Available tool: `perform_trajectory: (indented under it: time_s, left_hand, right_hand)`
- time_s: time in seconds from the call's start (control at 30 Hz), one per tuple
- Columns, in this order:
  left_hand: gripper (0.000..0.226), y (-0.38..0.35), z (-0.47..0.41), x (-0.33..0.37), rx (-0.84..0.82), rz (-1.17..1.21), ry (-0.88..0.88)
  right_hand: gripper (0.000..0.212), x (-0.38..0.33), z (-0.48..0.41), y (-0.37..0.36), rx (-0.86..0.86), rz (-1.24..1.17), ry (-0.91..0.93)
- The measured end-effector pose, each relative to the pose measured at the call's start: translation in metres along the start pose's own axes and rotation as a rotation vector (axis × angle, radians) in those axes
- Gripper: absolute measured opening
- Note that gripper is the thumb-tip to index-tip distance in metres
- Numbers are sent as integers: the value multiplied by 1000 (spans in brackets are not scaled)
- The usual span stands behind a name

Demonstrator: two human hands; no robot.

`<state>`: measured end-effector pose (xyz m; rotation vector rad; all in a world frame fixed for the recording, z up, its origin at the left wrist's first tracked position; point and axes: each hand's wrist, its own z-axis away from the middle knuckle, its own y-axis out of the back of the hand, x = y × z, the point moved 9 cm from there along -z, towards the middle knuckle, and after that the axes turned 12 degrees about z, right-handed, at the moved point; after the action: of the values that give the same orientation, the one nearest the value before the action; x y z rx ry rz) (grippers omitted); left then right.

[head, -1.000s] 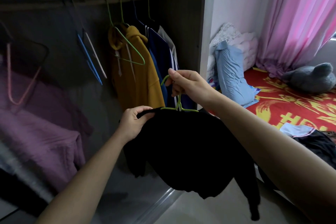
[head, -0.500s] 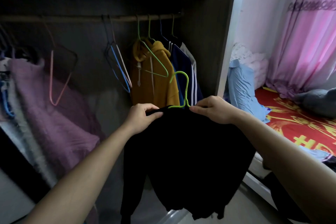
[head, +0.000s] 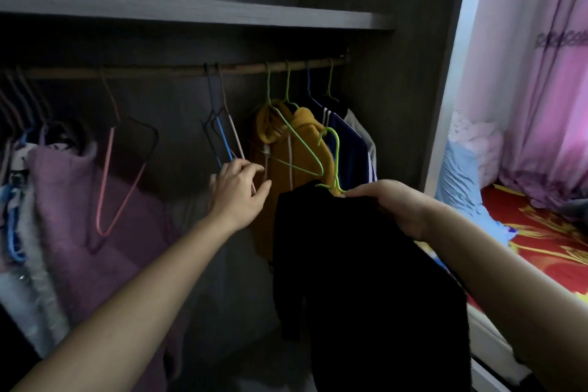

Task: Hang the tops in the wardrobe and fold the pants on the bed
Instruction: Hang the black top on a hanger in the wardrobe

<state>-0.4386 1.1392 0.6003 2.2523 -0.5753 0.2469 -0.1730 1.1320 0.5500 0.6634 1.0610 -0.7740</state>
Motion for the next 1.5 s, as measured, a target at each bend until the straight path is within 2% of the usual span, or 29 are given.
perform_trajectory:
  time_s: [0.07, 0.13, 0.37, 0.5, 0.63, 0.73, 0.8, 0.93, 1.2, 1.4, 1.5]
  left_hand:
    - [43, 7, -21, -10, 44, -77, 7]
    - [49, 15, -47, -23, 86, -161, 20]
    - [62, 48, -139, -60, 155, -400, 135]
    - [70, 63, -191, -69, 164, -458, 112]
    - [57, 64, -215, -84, 175, -499, 135]
    - [59, 61, -213, -88, 226, -521, 101]
    - [61, 61, -213, -92, 252, -518, 93]
    - [60, 60, -217, -96, 262, -544, 62]
    - [61, 60, -213, -98, 251, -465, 47]
    - [62, 73, -198, -91, 117, -225, -5]
    - [57, 76, -155, -88, 94, -108, 91]
  right_hand:
    - [40, -16, -17, -10, -109, -13, 100]
    - [48, -39, -36, -15, -115, -7, 211]
    - [30, -142, -110, -2, 211, 226, 485]
    - [28, -199, -151, -10, 183, 249, 588]
    - [31, -245, -196, -12, 204, 250, 603]
    - [29, -247, -234, -13, 230, 289, 524]
    - [24, -236, -256, -17, 252, 438, 486]
    - [32, -228, -274, -18, 366, 712, 551]
    - [34, -222, -257, -18, 494, 741, 571]
    - [38, -211, -198, -23, 661, 794, 562]
    - [39, -195, -165, -33, 728, 797, 597]
